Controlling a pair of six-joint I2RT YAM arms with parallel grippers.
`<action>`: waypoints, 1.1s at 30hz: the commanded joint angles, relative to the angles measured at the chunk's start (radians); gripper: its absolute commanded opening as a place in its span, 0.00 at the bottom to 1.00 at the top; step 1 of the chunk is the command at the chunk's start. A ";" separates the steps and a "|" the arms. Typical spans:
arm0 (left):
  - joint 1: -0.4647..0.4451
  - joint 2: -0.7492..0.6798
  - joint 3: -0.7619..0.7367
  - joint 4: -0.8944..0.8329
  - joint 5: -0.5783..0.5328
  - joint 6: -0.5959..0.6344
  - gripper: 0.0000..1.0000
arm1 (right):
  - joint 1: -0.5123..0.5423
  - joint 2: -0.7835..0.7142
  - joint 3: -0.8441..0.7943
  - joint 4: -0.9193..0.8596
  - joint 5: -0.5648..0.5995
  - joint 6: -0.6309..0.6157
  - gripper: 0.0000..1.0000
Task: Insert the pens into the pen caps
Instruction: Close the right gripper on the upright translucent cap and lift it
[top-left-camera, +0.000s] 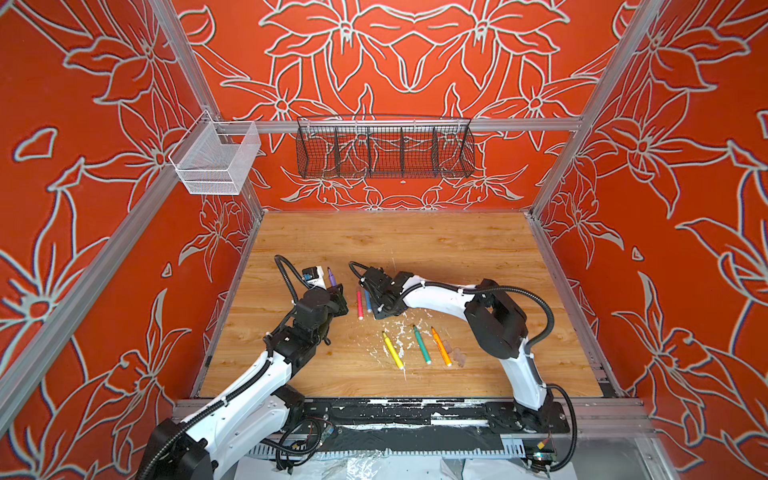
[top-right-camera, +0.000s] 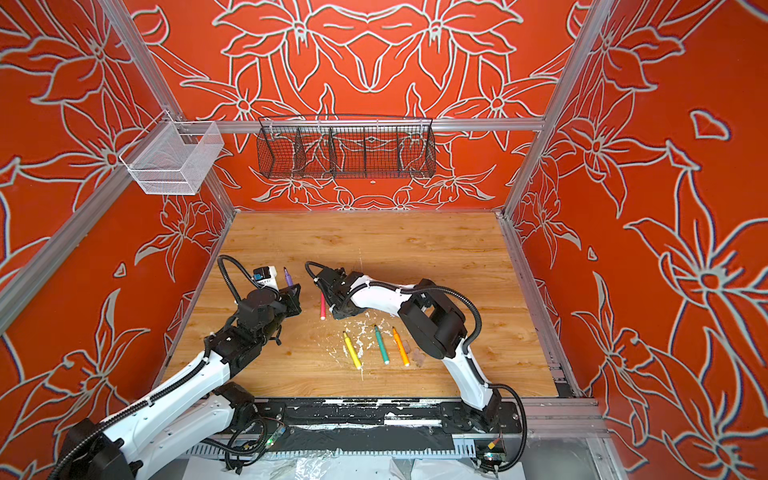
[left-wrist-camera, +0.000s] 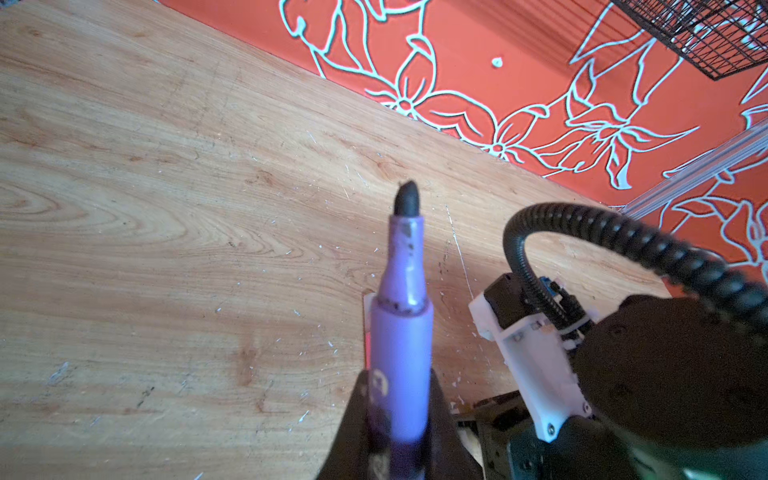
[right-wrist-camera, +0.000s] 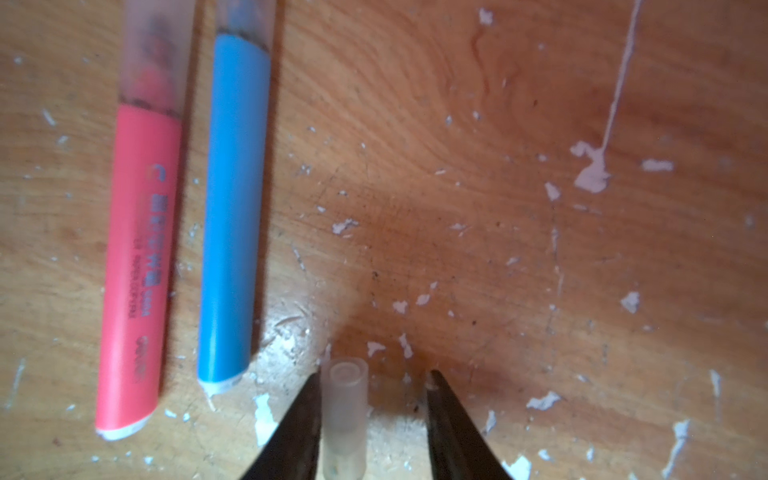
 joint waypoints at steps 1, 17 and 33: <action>0.010 -0.011 0.003 -0.004 -0.022 -0.011 0.00 | 0.012 -0.001 -0.015 -0.056 0.016 0.029 0.34; 0.013 0.002 0.002 0.003 -0.004 -0.016 0.00 | 0.012 0.052 0.026 -0.099 0.020 0.036 0.20; 0.016 0.047 0.013 0.024 0.036 -0.013 0.00 | 0.010 0.091 0.058 -0.122 0.018 0.037 0.15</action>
